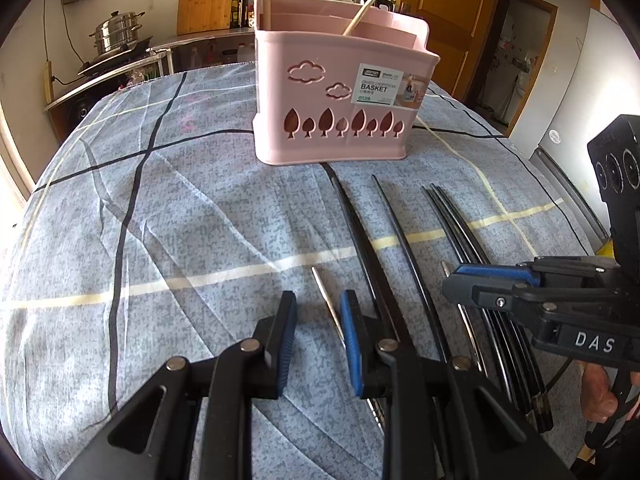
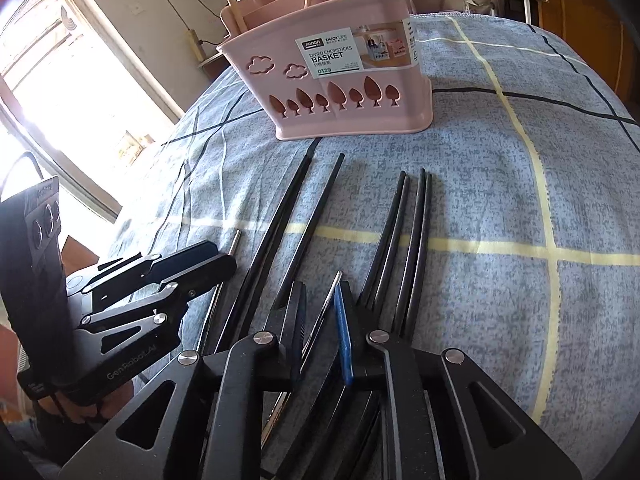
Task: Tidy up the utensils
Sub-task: 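Grasp a thin metal chopstick with the left tool while the right tool grasps another, then lift both metal chopsticks and lower them into the pink basket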
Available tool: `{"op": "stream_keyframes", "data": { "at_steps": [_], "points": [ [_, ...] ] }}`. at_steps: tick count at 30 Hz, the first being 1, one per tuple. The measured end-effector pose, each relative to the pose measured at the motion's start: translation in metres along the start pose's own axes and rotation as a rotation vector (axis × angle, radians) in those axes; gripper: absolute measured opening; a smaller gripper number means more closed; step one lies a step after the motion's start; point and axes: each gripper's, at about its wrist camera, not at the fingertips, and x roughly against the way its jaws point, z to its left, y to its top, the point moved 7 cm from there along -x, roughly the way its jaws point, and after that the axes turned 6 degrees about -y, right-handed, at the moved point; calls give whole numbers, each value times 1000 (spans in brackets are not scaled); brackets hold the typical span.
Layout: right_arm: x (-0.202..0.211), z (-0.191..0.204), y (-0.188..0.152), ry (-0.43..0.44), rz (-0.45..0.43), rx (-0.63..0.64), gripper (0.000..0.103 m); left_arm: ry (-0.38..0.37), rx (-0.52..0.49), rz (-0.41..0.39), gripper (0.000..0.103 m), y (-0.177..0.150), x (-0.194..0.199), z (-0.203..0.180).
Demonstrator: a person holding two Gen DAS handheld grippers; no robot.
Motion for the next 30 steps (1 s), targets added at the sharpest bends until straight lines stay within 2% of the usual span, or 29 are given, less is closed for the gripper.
{"op": "stream_keyframes", "data": {
  "at_steps": [10, 13, 15, 20, 22, 30],
  "points": [
    [1, 8, -4, -62, 4, 10, 15, 12, -46, 21, 24, 6, -5, -5],
    [0, 11, -3, -91, -6, 35, 15, 11, -43, 21, 15, 5, -4, -3],
    [1, 11, -4, -125, -15, 59, 7, 5, -36, 20, 11, 5, -4, -1],
    [2, 15, -4, -145, -23, 72, 5, 5, -42, 26, 8, 6, -4, -1],
    [1, 14, -2, -140, -26, 72, 5, -6, -34, 29, 4, 8, -4, 0],
    [22, 13, 12, -88, -90, 58, 4, -26, -35, -16, 4, 24, 15, 0]
  ]
}}
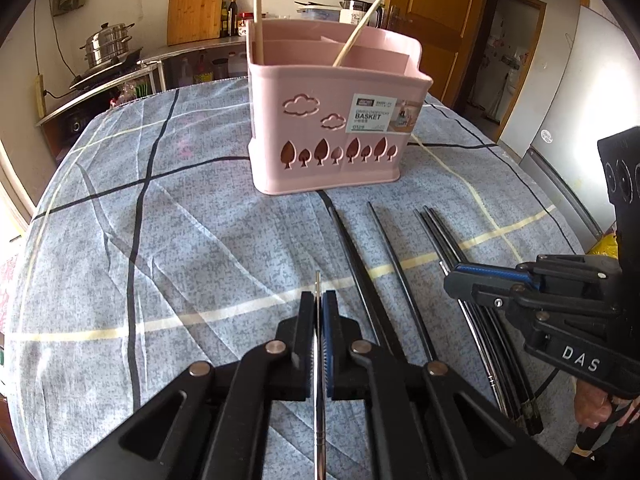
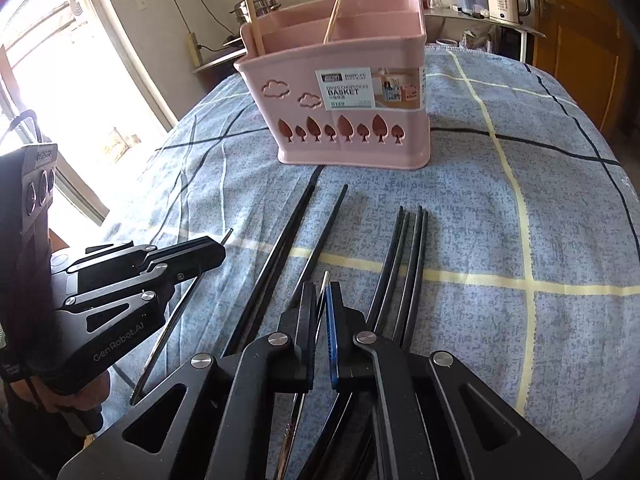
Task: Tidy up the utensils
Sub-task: 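Lift both metal chopsticks and lower them into the pink basket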
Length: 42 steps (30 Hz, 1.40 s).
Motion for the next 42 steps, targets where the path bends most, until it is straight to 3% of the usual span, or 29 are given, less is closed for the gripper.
{"op": "stream_keyframes", "data": {
  "at_steps": [19, 42],
  "points": [
    [102, 0, 61, 43, -283, 14, 3, -35, -60, -246, 4, 71, 113, -16],
    [133, 8, 77, 25, -375, 88, 2, -42, -63, -263, 4, 93, 121, -17]
  ]
}}
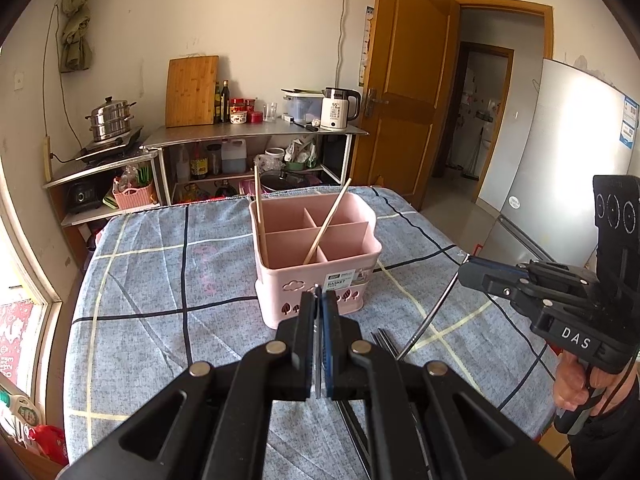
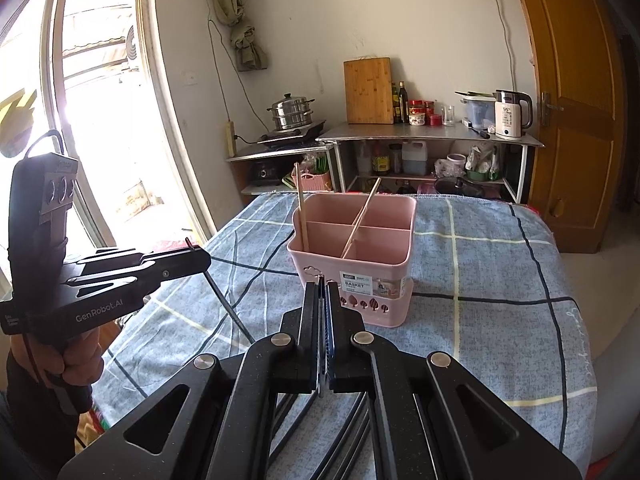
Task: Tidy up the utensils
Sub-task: 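Lift both metal chopsticks and lower them into the pink basket, then open both tools to release the metal chopsticks and withdraw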
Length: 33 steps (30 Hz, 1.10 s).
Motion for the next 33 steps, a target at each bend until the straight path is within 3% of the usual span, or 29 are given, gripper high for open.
{"op": "stream_keyframes", "data": {
  "at_steps": [17, 33],
  "points": [
    [-9, 4, 86, -17, -96, 60, 2, -4, -10, -60, 4, 90, -1, 9],
    [-39, -4, 138, -22, -146, 35, 2, 19, 18, -66, 4, 126, -32, 36]
  ]
}}
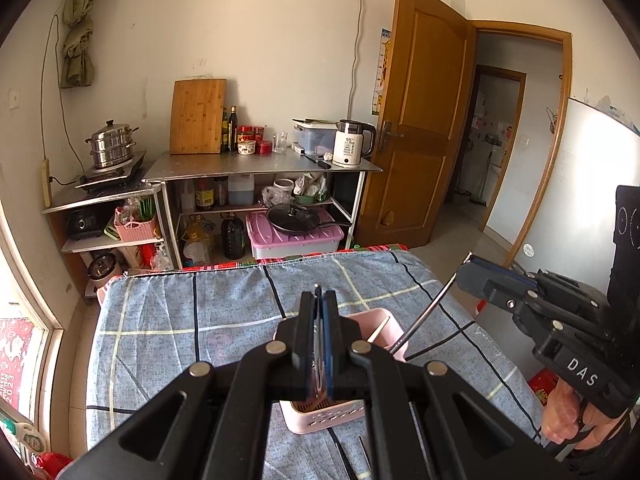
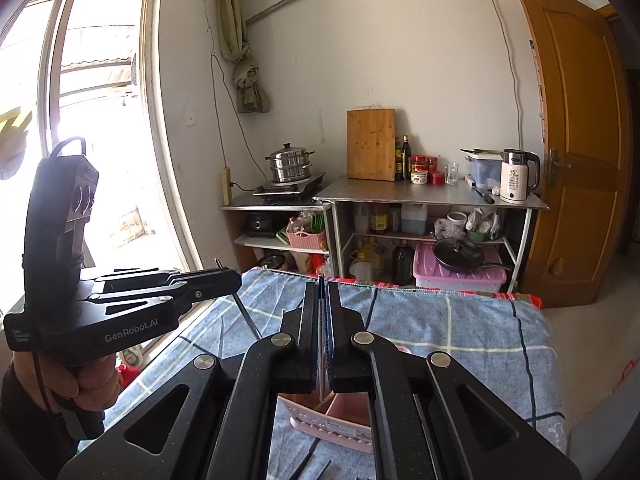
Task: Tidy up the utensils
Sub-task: 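Open both tools to release the metal chopsticks and withdraw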
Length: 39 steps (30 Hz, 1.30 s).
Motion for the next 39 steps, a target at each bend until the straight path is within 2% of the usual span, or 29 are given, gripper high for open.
{"op": "stream_keyframes", "data": {
  "at_steps": [15, 23, 26, 28, 31, 39],
  "points": [
    [-61, -8, -63, 1, 146, -39, 2, 2, 60, 95, 4, -55, -48, 24],
    [-74, -14, -88, 17, 210, -68, 2, -1, 73, 99, 5, -76, -57, 27],
    [-73, -16, -90, 23, 220, -78, 3, 11, 81, 85, 8, -77, -54, 30],
    [-69, -17, -89, 22, 218, -80, 3, 19, 82, 64, 16, -75, -48, 31],
    [-58, -19, -85, 21, 194, -86, 16, 33, 77, 28, 25, -70, -35, 30],
    [-9, -27, -82, 14, 111, -105, 16, 44, 50, -54, 28, -75, 8, 15]
  ]
}}
